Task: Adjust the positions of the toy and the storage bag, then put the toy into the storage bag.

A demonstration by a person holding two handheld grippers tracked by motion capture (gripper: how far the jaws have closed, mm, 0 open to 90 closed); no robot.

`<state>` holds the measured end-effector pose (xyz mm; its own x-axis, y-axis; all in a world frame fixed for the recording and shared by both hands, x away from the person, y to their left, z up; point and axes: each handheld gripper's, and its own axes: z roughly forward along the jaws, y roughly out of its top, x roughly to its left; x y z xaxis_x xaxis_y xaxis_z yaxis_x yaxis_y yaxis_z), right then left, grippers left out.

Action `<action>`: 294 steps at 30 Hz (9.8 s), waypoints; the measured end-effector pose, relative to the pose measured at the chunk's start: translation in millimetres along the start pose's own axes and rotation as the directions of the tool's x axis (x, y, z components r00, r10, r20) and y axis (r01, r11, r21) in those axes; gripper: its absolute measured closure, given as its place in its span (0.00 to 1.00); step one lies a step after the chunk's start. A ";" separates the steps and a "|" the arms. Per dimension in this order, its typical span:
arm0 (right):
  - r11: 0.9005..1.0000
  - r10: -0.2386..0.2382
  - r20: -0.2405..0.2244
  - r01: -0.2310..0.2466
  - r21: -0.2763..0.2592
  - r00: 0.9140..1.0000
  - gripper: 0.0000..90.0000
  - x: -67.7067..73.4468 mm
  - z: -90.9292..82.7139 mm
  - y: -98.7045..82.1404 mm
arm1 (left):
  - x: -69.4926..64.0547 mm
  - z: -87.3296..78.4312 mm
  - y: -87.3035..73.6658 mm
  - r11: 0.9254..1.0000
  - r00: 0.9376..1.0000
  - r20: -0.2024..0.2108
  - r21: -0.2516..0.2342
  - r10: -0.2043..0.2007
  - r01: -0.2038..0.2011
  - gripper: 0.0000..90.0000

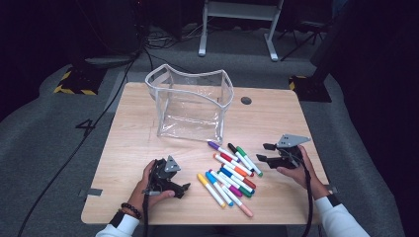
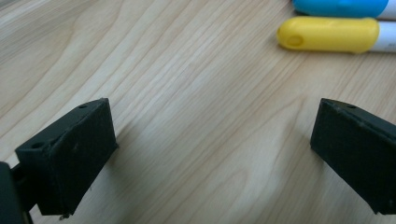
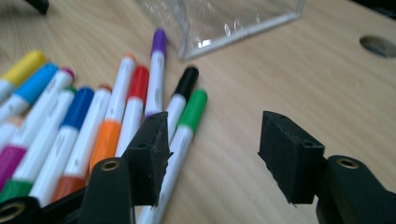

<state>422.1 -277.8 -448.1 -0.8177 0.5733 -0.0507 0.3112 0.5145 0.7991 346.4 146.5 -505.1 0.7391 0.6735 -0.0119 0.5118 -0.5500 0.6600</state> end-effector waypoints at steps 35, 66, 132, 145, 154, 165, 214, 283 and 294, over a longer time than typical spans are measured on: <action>0.997 -0.071 0.086 0.074 -0.035 0.994 0.86 27.9 103.1 121.9 | 3.5 -5.6 -6.6 0.999 0.998 -0.043 -0.005 -0.049 0.048 0.01; 0.996 0.050 0.153 -0.039 -0.078 0.987 0.97 -37.8 11.8 43.4 | -54.9 11.6 12.5 0.996 0.993 0.081 -0.001 0.087 -0.087 0.00; 0.999 0.006 0.093 -0.002 -0.051 0.996 0.97 -19.6 -14.5 -6.1 | -83.8 32.5 36.5 0.999 0.999 0.008 -0.012 0.045 -0.045 0.00; 0.999 -0.008 0.082 0.012 -0.045 0.997 0.97 -10.4 -20.8 -9.8 | -73.5 39.3 45.2 1.000 0.998 -0.061 -0.020 0.010 -0.011 0.00; 0.999 -0.002 0.085 0.005 -0.038 0.996 0.97 -8.1 -21.6 -9.3 | -62.8 44.4 50.2 1.000 1.000 0.004 0.001 -0.002 0.002 0.00; 0.999 -0.015 0.080 0.017 -0.028 0.997 0.97 -4.8 -25.0 -10.1 | -55.1 52.5 59.8 1.000 1.000 0.010 0.002 0.010 -0.010 0.00; 0.977 -0.031 -0.041 0.039 0.209 0.999 0.78 -10.0 -12.3 -58.4 | -37.6 0.8 0.0 0.998 0.997 0.057 -0.002 0.059 -0.059 0.00; 0.974 -0.189 -0.106 0.173 -0.146 0.976 0.86 22.5 -85.1 28.5 | -26.3 0.9 0.2 1.000 1.000 0.004 -0.002 -0.001 0.001 0.01; 0.953 -0.252 -0.093 0.230 -0.197 0.963 0.86 31.8 -105.0 71.9 | -26.1 1.0 0.3 1.000 1.000 0.006 -0.002 0.000 0.000 0.01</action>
<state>367.6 -289.5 -329.4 -0.9112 0.3634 -0.1942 0.0129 0.4963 0.8681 327.7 128.2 -505.3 0.7417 0.6705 -0.0158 0.5106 -0.5493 0.6615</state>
